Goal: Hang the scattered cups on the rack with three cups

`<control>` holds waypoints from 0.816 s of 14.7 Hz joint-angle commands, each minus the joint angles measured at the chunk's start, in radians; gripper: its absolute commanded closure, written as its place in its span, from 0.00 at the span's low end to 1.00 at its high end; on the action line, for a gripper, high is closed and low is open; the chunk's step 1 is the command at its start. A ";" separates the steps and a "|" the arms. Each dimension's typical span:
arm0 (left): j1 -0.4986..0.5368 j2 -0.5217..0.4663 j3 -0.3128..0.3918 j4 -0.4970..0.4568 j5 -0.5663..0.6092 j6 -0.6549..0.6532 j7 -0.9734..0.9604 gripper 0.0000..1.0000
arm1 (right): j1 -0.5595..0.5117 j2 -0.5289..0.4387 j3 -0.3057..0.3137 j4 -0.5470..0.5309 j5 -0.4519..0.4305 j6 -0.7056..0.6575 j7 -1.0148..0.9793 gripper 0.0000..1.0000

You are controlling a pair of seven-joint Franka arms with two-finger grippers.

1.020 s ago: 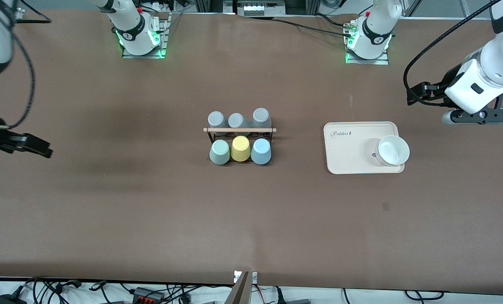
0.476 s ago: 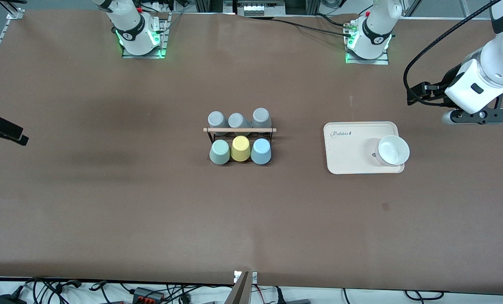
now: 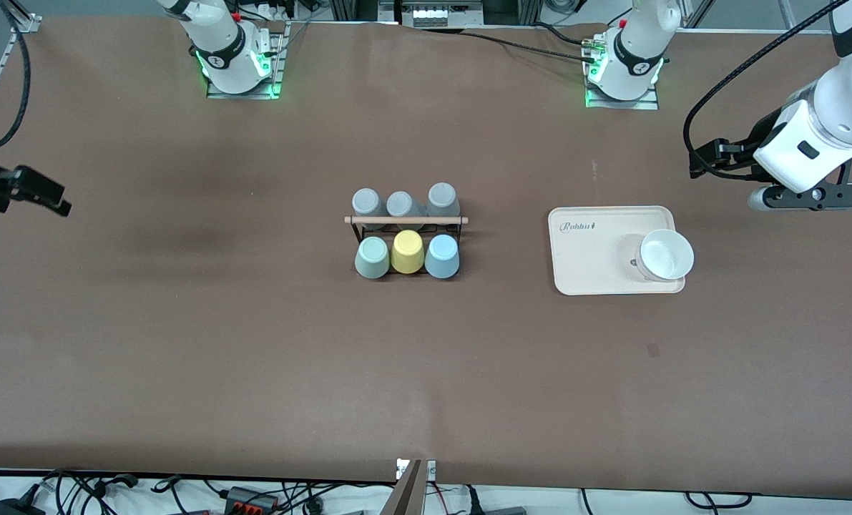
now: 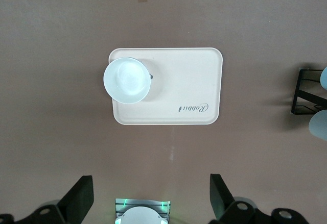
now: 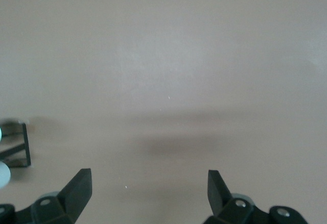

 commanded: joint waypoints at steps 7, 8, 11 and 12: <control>0.007 -0.012 0.001 0.006 -0.014 -0.023 0.007 0.00 | -0.009 -0.067 0.017 -0.066 -0.023 0.012 -0.049 0.00; 0.007 -0.012 0.001 0.006 -0.014 -0.023 0.007 0.00 | -0.009 -0.071 0.018 -0.066 -0.025 0.003 -0.051 0.00; 0.007 -0.012 0.001 0.006 -0.014 -0.023 0.007 0.00 | -0.012 -0.081 0.012 -0.065 -0.016 -0.017 -0.049 0.00; 0.007 -0.012 0.001 0.006 -0.014 -0.023 0.007 0.00 | -0.012 -0.082 0.013 -0.065 -0.017 -0.011 -0.049 0.00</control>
